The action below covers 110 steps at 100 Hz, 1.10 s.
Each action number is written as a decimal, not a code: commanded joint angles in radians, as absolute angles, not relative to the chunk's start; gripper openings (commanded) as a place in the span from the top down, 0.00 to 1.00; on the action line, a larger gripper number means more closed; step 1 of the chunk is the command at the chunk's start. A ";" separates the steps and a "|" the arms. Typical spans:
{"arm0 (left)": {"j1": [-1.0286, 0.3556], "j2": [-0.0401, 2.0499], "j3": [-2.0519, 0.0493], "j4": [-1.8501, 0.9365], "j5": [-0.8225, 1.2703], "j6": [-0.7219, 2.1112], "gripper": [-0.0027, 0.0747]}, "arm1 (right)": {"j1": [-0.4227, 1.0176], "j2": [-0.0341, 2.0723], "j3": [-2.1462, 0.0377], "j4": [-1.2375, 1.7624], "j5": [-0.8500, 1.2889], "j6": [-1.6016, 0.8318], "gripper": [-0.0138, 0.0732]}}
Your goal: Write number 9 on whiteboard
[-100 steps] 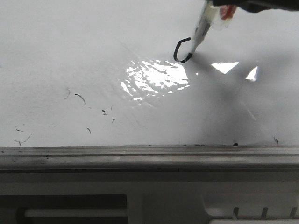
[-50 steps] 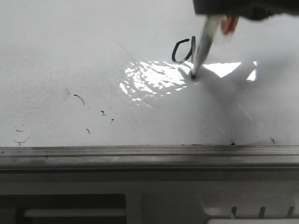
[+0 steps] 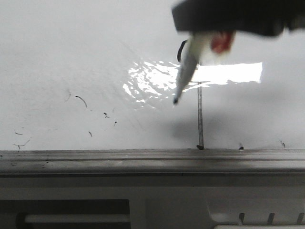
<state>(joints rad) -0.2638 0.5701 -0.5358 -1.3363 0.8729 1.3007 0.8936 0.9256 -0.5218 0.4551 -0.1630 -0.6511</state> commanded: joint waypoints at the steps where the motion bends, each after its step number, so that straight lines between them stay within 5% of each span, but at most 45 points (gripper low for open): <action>1: -0.293 0.617 -0.560 -1.390 0.895 1.372 0.62 | 0.910 0.874 -0.619 0.443 -0.117 -0.663 0.90; 12: -0.364 0.705 -0.560 -1.396 0.946 1.527 0.51 | 0.921 0.866 -0.672 0.443 -0.014 -0.663 0.90; 48: -0.671 1.084 -0.560 -1.749 0.840 1.918 0.51 | 0.999 0.874 -0.688 0.443 0.147 -0.663 0.90; 76: -0.720 1.223 -0.578 -1.865 0.952 2.007 0.51 | 1.019 0.874 -0.688 0.443 0.226 -0.663 0.90; 110: -0.720 1.237 -0.593 -1.865 0.959 2.007 0.70 | 1.019 0.874 -0.688 0.480 0.263 -0.663 0.90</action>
